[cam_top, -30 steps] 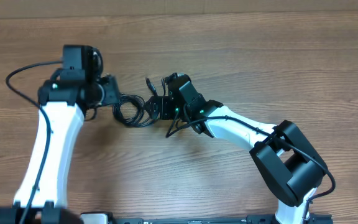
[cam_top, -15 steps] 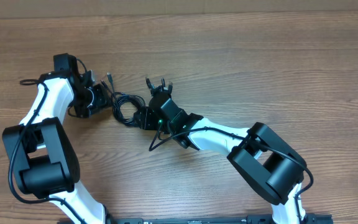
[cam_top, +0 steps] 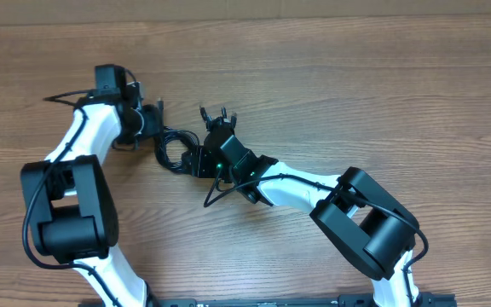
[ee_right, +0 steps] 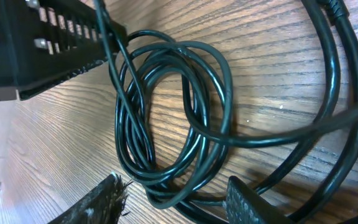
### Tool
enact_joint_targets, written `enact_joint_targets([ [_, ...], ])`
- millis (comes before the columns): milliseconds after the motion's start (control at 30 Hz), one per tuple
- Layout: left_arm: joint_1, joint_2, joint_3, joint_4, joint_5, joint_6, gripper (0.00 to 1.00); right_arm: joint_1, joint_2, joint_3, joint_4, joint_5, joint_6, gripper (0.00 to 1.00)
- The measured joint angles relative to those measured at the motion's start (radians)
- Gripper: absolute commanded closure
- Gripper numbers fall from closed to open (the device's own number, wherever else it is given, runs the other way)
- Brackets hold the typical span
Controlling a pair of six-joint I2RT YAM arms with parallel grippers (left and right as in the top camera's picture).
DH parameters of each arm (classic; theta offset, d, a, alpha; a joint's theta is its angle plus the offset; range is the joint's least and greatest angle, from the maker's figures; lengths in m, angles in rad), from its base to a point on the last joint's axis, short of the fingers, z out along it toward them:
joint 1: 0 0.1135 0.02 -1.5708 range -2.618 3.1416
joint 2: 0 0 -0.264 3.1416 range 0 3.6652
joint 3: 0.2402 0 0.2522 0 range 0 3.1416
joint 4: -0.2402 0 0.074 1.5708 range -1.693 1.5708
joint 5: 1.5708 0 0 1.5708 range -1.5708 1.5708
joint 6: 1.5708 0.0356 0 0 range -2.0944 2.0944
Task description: Untangle cables
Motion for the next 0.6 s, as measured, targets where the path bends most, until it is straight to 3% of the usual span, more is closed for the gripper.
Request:
enact_joint_targets([
  [200,-0.018,0.000,0.000,-0.008,-0.100,0.000,0.62,0.000,0.000,0.000,0.000,0.000,0.000,0.48],
  [567,-0.018,0.000,-0.068,0.039,-0.111,0.028,0.63,0.000,0.000,0.000,0.000,0.000,0.000,0.48],
  [600,-0.018,0.000,-0.084,0.055,-0.111,0.031,0.71,0.000,0.000,0.000,0.000,0.000,0.000,0.48],
])
